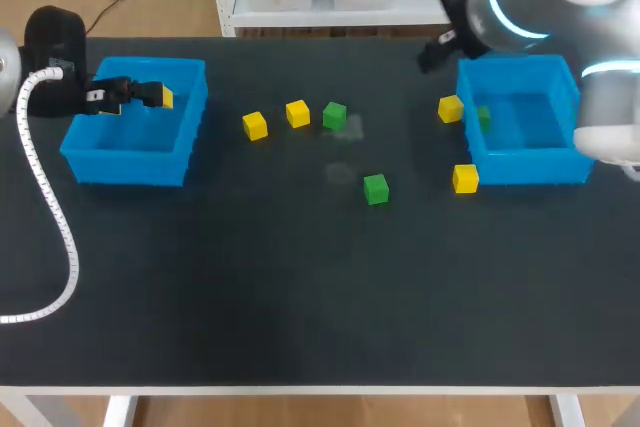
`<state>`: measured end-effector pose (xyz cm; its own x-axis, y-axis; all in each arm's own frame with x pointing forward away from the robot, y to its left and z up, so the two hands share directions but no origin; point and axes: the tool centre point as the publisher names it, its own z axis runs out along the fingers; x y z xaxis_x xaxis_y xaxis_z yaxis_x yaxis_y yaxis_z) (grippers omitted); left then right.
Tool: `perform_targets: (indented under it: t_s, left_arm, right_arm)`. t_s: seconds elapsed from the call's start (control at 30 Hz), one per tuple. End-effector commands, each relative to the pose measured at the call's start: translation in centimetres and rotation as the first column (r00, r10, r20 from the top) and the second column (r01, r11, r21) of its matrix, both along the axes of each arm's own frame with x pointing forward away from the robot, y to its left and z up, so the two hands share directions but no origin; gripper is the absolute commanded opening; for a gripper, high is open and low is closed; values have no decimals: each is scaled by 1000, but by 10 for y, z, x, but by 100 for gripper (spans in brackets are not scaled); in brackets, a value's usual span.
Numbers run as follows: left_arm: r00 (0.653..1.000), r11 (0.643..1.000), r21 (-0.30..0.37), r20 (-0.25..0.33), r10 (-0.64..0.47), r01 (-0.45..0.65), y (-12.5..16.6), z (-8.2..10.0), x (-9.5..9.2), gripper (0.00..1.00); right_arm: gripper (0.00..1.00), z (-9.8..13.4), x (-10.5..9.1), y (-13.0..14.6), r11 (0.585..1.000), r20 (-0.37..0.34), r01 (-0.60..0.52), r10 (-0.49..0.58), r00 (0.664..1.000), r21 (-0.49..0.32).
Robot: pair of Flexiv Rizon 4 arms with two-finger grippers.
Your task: Put the green cubes in the right bin and the yellow cubes in the left bin.
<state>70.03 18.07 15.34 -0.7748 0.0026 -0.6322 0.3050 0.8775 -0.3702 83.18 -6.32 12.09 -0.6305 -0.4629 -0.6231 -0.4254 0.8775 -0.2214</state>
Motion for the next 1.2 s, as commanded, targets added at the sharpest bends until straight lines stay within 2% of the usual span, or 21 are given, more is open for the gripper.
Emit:
perform_targets:
  t_s: [0.03,0.3,0.5,0.83,1.2]
  left_arm:
    - [1000,1000,-13,9,-9,9,3,-2,0,100]
    - [1000,1000,-13,9,-9,9,3,-2,0,100]
    - [1000,1000,-13,9,-9,9,3,-2,0,100]
    - [1000,1000,-13,9,-9,9,3,-2,0,100]
    - [1000,1000,-13,9,-9,9,3,-2,0,100]
  right_arm:
    - [100,-29,23,40,998,-27,-61,60,998,-10]
    - [100,-69,32,90,978,-88,-207,204,975,-25]
    - [100,-89,41,113,973,-113,-230,227,967,-12]
    - [100,-106,47,136,966,-116,-255,258,959,42]
    - [100,-123,51,144,961,-127,-269,275,953,62]
